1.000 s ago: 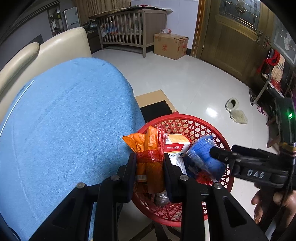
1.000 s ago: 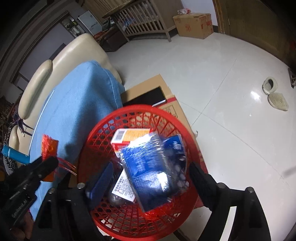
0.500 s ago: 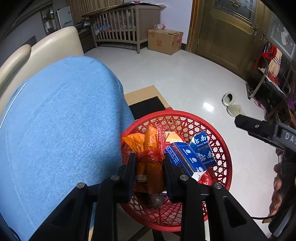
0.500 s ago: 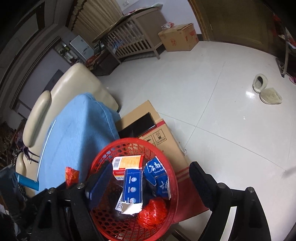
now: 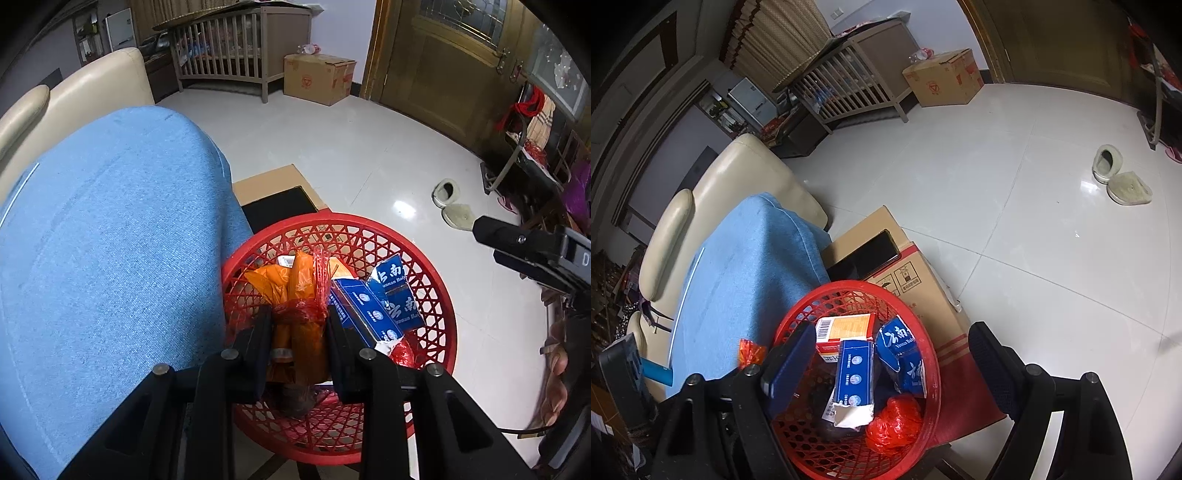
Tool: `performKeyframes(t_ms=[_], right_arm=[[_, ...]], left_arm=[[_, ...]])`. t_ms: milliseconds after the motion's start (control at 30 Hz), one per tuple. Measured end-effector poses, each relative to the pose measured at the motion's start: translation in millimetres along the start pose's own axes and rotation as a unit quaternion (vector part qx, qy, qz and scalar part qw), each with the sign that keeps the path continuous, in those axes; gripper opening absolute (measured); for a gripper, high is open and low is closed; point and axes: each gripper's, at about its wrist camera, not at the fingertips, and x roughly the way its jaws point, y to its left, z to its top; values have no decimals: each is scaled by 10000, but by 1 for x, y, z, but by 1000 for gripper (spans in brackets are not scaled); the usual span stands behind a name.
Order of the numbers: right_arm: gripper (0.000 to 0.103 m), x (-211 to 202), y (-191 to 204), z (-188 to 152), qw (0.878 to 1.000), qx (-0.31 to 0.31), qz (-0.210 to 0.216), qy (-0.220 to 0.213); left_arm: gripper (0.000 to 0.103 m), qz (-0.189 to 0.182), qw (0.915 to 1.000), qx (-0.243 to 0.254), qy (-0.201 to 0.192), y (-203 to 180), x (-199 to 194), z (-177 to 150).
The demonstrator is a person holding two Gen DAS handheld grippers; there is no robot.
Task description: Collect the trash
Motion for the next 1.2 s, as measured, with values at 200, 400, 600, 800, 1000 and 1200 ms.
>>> performKeyframes(t_ms=[200,400,600,800,1000,1200], right_arm=[[87,1,-2,-2,10000,50,25,19],[87,1,-5,-3,9999,124,59,-2],[87,-1,-6,-3,9999,125,73,-6],[87,-5,-1,-2,10000,30,26,-54],[87,-10,10,-5,9997,-165,-135,-119],[87,-19,28,-29,9950,-693,-636,-332]], left_arm=[[29,-110,9999,38,31,-4,2,0],[32,-292,9995,23,144,-6,6,1],[71,-188,9996,-168,124,-1,9,3],[71,-117,9997,-215,0,6,1,3],[71,-49,9996,-238,-159,13,-13,2],[71,1,9986,-315,-418,25,-34,-4]])
